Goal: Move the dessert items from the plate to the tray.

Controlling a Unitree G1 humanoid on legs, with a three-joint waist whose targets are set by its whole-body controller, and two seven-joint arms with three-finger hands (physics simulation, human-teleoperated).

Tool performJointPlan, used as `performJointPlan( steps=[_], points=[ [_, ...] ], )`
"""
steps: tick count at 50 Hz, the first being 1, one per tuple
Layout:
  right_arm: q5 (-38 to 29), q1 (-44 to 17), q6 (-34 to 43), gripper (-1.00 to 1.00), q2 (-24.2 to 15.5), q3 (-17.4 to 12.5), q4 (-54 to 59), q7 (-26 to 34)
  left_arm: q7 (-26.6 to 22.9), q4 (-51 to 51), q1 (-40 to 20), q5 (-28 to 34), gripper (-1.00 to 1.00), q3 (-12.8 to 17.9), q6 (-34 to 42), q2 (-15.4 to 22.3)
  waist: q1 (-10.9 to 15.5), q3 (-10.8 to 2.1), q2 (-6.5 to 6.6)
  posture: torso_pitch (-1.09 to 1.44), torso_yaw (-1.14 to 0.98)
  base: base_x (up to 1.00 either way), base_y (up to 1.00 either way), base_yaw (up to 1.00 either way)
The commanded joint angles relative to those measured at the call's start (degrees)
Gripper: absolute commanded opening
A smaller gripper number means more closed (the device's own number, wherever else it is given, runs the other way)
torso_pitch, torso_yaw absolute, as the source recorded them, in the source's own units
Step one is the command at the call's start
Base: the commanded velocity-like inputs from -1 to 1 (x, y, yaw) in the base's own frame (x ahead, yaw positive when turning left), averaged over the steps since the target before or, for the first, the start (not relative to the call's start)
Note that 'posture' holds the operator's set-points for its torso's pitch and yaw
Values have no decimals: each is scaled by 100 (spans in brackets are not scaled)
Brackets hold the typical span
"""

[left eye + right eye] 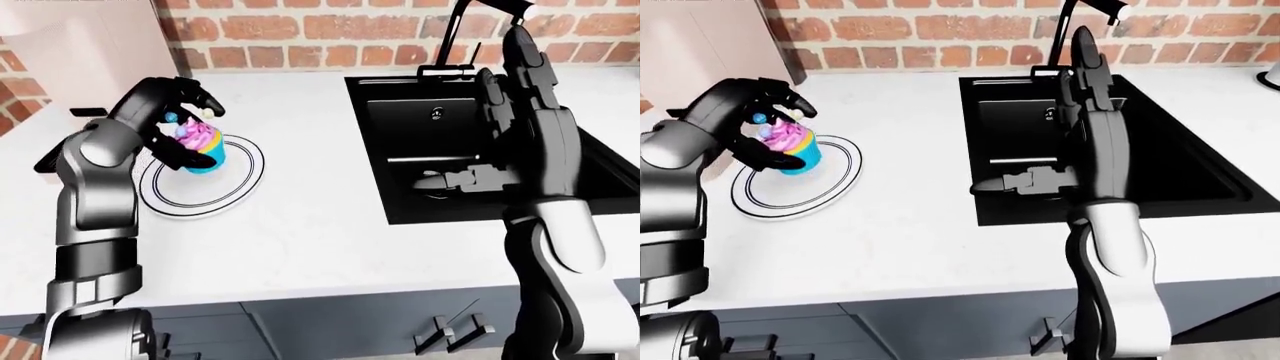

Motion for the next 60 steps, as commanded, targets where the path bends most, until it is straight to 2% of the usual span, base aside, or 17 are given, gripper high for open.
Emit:
performJointPlan(
  steps=[1,12,13,21,30,32,33,34,44,45,46,51,54,55,56,57,60],
  points=[
    [-17,-117,-177,100,-37,-31,-155,-22,82,-337,-239,-7,-32,108,-86,104,-1,-153,32,0,0,0,0,0],
    [38,-94,-125,100,2,-83,-100,-98,-760,-2286,-125,109,-41,80,1004,-123,6,-122,14,0,0,0,0,0],
    [67,-95,-122,100,8,-89,-105,-112,-799,-2418,-93,132,-41,79,1073,-136,10,-205,49,0,0,0,-8,0],
    [108,-153,-25,100,-31,-43,-108,-182,-1056,-2955,-82,177,-43,76,1410,-172,2,-102,470,0,0,0,-53,0],
    [158,-141,13,100,-47,-84,-167,-198,-1144,-3104,-89,231,-44,68,1481,-187,119,-24,19,0,0,0,-82,0],
    [160,-128,9,100,-47,-81,-173,-199,-1173,-3140,-65,233,-44,66,1492,-191,142,-79,-260,0,0,0,-81,0],
    [156,-112,-10,100,-45,-85,-164,-200,-1163,-3137,-58,239,-44,72,1478,-190,143,-170,-568,0,0,0,-80,0],
    [170,-111,-4,100,-38,-94,-179,-206,-1172,-3157,-53,227,-44,82,1493,-197,94,-114,-404,0,0,0,-82,0],
    [163,-55,8,100,-56,-110,-207,-208,-1199,-3256,-31,239,-45,96,1537,-180,11,33,160,0,0,0,-82,0],
    [168,-63,18,100,-52,-111,-213,-213,-1207,-3260,-18,242,-45,93,1530,-174,28,-53,394,0,0,0,-83,0],
    [171,-73,32,100,-54,-108,-222,-214,-1198,-3255,-26,251,-46,96,1527,-169,106,34,260,0,0,0,-83,0],
    [175,-57,19,100,-51,-107,-230,-206,-1214,-3304,-18,247,-47,105,1557,-175,109,-82,338,0,0,0,-82,0],
    [171,-57,9,100,-51,-100,-218,-201,-1199,-3297,-3,255,-46,99,1538,-177,141,24,-34,0,0,0,-82,0],
    [165,-59,5,100,-56,-99,-213,-198,-1208,-3300,-8,252,-47,99,1543,-175,118,-98,-392,0,0,0,-82,0],
    [171,-83,24,100,-55,-104,-210,-203,-1208,-3293,-31,257,-47,95,1550,-170,130,-195,-511,0,0,0,-82,0],
    [173,-101,34,100,-58,-95,-212,-203,-1220,-3298,-57,255,-47,90,1564,-168,50,-17,-275,0,0,0,-81,0],
    [166,-131,53,100,-61,-83,-197,-204,-1221,-3286,-72,271,-47,79,1566,-167,39,-18,-101,0,0,0,-82,0]
  ],
)
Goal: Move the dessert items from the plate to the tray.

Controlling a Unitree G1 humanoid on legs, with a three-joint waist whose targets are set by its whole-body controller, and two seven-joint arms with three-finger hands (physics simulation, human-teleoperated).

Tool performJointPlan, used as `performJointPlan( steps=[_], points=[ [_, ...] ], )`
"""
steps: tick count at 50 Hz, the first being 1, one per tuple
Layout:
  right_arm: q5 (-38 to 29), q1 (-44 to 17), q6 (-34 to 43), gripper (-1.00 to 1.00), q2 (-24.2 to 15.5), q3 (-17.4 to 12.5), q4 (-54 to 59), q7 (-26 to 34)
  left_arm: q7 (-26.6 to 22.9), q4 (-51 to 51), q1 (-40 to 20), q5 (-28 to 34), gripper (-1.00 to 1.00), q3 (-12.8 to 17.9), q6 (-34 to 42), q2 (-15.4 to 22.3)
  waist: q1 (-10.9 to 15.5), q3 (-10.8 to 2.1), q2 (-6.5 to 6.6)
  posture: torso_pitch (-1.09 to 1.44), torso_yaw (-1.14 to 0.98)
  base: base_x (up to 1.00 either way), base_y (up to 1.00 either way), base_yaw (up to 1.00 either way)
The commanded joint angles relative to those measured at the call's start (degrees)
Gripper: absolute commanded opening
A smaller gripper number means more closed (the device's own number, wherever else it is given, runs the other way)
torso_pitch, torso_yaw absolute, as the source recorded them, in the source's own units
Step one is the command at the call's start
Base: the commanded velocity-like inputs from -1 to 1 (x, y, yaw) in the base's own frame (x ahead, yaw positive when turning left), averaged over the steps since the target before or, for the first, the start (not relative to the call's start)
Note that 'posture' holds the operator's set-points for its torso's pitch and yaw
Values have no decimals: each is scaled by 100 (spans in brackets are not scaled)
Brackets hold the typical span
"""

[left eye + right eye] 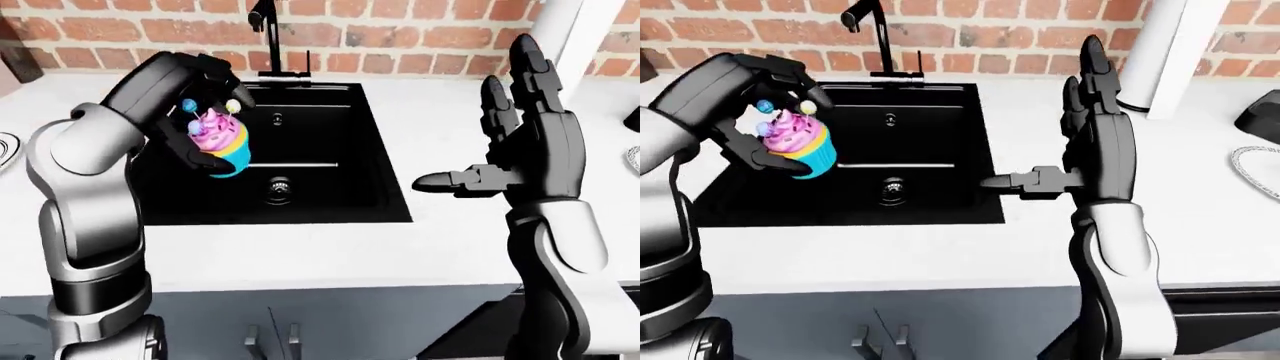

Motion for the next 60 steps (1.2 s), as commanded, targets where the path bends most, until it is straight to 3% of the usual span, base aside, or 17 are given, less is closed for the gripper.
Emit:
performJointPlan(
  steps=[1,6,8,11,15,17,25,29,30,34,37,39,41,43,52,54,60],
  points=[
    [41,-176,-162,100,-29,35,-198,34,207,-207,-267,103,-47,269,-97,142,44,-136,63,0,0,0,-82,0],
    [38,-199,-143,100,-38,47,-197,34,198,-202,-296,98,-46,270,-88,143,67,-54,328,0,0,0,-82,0],
    [40,-221,-111,100,-44,47,-218,34,201,-211,-283,99,-46,281,-90,146,106,-195,516,0,0,0,-82,0],
    [77,-221,-98,100,-29,31,-252,36,195,-243,-260,98,-46,289,-82,149,102,-217,492,0,0,0,-65,0],
    [85,-191,-145,100,-20,35,-238,38,193,-244,-275,98,-45,291,-79,162,129,-152,190,0,0,0,-58,0],
    [89,-158,-195,100,-16,22,-217,44,193,-253,-274,107,-46,283,-78,162,96,-285,-336,0,0,0,-57,0],
    [118,-120,-155,100,-36,4,-270,22,170,-299,-271,136,-45,283,-43,164,35,-44,193,0,0,0,-68,0],
    [121,-116,-169,100,-31,5,-259,21,167,-297,-277,134,-45,288,-58,173,41,-131,599,0,0,0,-79,0],
    [128,-135,-142,100,-32,8,-276,14,172,-282,-310,128,-46,299,-50,180,111,-95,491,0,0,0,-79,0],
    [142,-171,-93,100,-42,-2,-290,4,158,-297,-305,113,-46,317,-50,208,84,-268,537,0,0,0,-78,0],
    [146,-242,-41,100,-57,21,-285,-12,142,-303,-355,112,-46,309,-18,230,116,-158,355,0,0,0,-79,0],
    [149,-266,-26,100,-63,25,-283,-14,147,-294,-353,106,-46,315,-38,241,124,-137,143,0,0,0,-79,0],
    [147,-283,-27,100,-66,20,-257,-17,154,-284,-354,98,-46,321,-48,245,102,-293,-429,0,0,0,-79,0],
    [147,-320,3,100,-72,37,-262,-23,156,-273,-363,94,-46,315,-50,247,63,-164,-207,0,0,0,-79,0],
    [147,-275,-20,100,-67,22,-282,-23,150,-320,-344,106,-47,325,-38,261,55,-79,217,0,0,0,-79,0],
    [162,-263,-15,100,-57,23,-304,-23,144,-329,-332,112,-46,334,-43,273,78,-179,494,0,0,0,-79,0],
    [166,-234,-37,100,-62,24,-315,-20,141,-335,-338,112,-46,353,-34,304,104,-248,433,0,0,0,-79,0]
  ],
)
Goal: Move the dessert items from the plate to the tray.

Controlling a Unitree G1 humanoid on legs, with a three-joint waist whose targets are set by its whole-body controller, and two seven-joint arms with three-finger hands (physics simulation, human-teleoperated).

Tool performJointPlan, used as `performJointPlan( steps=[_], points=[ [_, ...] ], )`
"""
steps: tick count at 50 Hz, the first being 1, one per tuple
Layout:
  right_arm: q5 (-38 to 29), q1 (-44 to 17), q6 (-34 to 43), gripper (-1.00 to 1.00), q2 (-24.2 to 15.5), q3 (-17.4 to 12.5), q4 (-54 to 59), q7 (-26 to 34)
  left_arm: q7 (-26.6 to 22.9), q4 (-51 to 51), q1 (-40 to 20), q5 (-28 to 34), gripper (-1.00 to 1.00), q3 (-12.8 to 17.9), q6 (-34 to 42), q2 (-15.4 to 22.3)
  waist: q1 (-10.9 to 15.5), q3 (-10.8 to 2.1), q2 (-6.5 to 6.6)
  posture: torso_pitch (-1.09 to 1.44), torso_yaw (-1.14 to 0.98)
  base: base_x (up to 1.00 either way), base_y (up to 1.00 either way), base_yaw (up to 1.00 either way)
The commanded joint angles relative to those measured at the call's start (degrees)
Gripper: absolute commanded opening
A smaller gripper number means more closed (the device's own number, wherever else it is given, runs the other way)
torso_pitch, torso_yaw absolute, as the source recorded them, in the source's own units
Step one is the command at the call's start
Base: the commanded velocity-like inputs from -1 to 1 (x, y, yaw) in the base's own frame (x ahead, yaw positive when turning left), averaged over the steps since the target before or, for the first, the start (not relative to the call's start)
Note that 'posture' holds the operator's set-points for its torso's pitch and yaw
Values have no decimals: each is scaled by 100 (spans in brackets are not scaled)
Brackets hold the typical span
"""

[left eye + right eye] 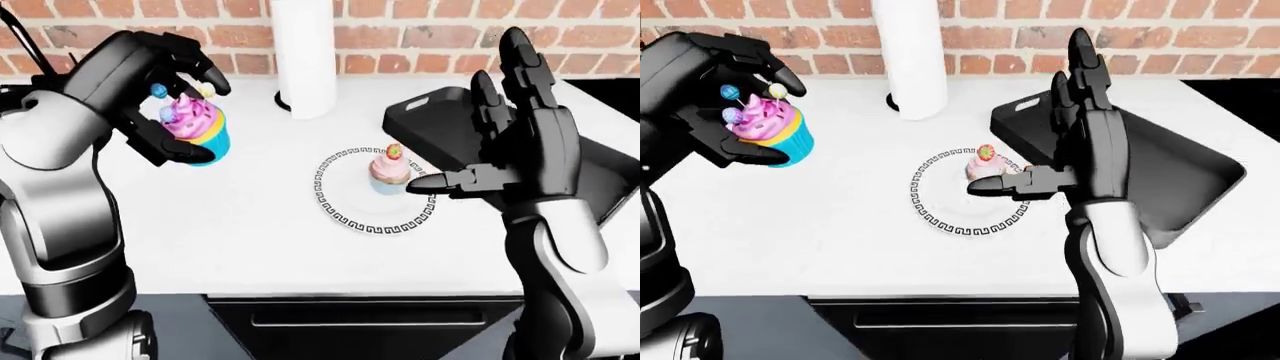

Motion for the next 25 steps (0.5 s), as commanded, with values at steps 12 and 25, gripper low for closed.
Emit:
performJointPlan(
  steps=[12,25],
  points=[
    [-93,-108,-274,100,-9,-115,-159,3,96,-255,-235,-28,-47,41,-141,72,-163,51,-413,0,0,0,-4,0],
    [-35,-136,-254,100,-75,-95,-102,-41,-7,-104,-671,-15,-47,40,-77,300,-87,-43,202,0,0,0,-69,0]
  ],
)
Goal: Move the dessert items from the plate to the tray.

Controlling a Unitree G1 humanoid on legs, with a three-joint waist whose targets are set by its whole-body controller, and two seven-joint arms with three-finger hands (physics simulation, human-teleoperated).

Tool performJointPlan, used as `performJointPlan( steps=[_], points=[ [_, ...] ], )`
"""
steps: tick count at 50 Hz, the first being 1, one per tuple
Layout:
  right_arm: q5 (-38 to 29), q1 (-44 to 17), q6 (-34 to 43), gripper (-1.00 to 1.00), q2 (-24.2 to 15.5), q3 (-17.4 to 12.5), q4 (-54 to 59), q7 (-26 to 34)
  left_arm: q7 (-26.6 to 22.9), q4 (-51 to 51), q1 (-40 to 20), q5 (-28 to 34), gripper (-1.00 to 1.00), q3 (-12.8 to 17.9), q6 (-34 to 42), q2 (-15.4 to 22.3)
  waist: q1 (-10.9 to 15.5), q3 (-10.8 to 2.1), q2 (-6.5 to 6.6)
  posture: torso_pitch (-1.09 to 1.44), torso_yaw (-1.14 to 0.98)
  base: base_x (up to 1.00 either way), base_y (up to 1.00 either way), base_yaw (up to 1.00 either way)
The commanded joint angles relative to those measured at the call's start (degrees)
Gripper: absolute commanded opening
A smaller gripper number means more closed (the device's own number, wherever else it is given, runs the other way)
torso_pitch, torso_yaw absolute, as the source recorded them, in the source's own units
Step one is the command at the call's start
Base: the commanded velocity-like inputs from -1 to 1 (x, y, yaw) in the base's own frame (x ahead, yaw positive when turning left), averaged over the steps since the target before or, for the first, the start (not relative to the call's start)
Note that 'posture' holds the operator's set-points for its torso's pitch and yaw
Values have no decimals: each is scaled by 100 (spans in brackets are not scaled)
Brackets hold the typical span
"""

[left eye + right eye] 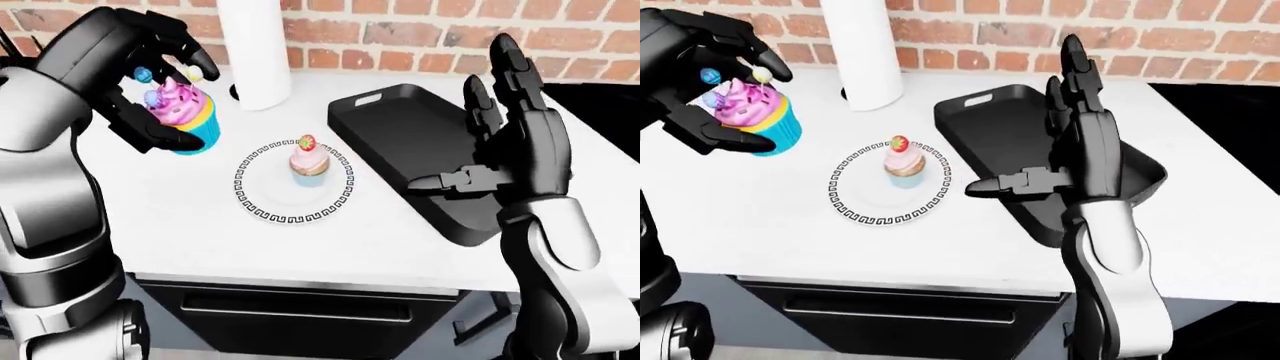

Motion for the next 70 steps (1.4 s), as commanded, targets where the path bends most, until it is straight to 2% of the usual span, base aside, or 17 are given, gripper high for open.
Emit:
performJointPlan(
  steps=[1,5,8,9,10,11,19,35,37,38,39,44,53,55,57,62,70],
  points=[
    [-73,-169,-208,100,-79,-158,-242,-63,86,-332,-322,-37,-47,14,-152,71,-58,-149,110,0,0,0,-100,0],
    [-66,-129,-210,100,-75,-180,-290,-62,43,-333,-401,-22,-48,1,-133,87,-10,-69,-87,0,0,0,-100,0],
    [-55,-119,-218,100,-53,-181,-311,-70,44,-309,-435,-5,-49,-10,-149,78,0,-107,-355,0,0,0,-90,0],
    [-66,-91,-255,100,-57,-180,-302,-64,49,-309,-415,-3,-49,-7,-159,69,35,-259,-760,0,0,0,-37,0],
    [-79,-68,-277,100,-64,-171,-296,-53,68,-296,-404,0,-49,1,-177,63,19,-311,-1007,0,0,0,-17,0],
    [-73,-71,-285,100,-56,-176,-304,-52,65,-300,-393,2,-49,4,-182,65,-72,-107,-825,0,0,0,0,0],
    [-93,1,-333,100,-40,-180,-326,-14,41,-285,-452,43,-50,-18,-172,68,-158,-95,-567,0,0,0,0,0],
    [-214,-39,-289,100,-106,-213,-332,-17,37,-182,-549,28,-51,11,-246,167,-332,-134,-474,0,0,0,0,0],
    [-178,-94,-321,100,-116,-260,-390,-12,26,-171,-582,31,-51,12,-237,181,-257,-342,-517,0,0,20,55,0],
    [-158,-107,-307,100,-114,-271,-387,-19,19,-175,-583,28,-51,13,-235,184,-224,-121,-570,0,0,44,95,0],
    [-182,-106,-305,100,-141,-240,-379,-12,17,-174,-594,29,-51,11,-233,188,-209,-46,-552,0,0,44,95,0],
    [-150,-130,-301,100,-136,-266,-373,-26,10,-151,-635,28,-51,5,-234,194,-174,-109,-396,0,0,44,95,0],
    [-97,-29,-354,100,-102,-256,-432,-49,-5,-278,-536,14,-51,42,-192,206,-218,-45,-406,0,0,11,14,0],
    [-109,-11,-388,100,-97,-258,-414,-54,-3,-290,-517,15,-51,42,-188,206,-244,-66,-326,0,0,0,0,0],
    [-99,-6,-376,100,-102,-267,-441,-52,-17,-304,-532,20,-51,36,-165,214,-278,-150,-123,0,0,0,0,0],
    [-138,14,-371,100,-137,-260,-466,-50,-27,-293,-567,46,-52,16,-156,212,-220,-195,-309,0,0,0,0,0],
    [30,40,-384,100,-90,-351,-486,-112,-55,-241,-667,66,-53,17,-177,236,-67,-188,-408,0,0,0,0,0]
  ],
)
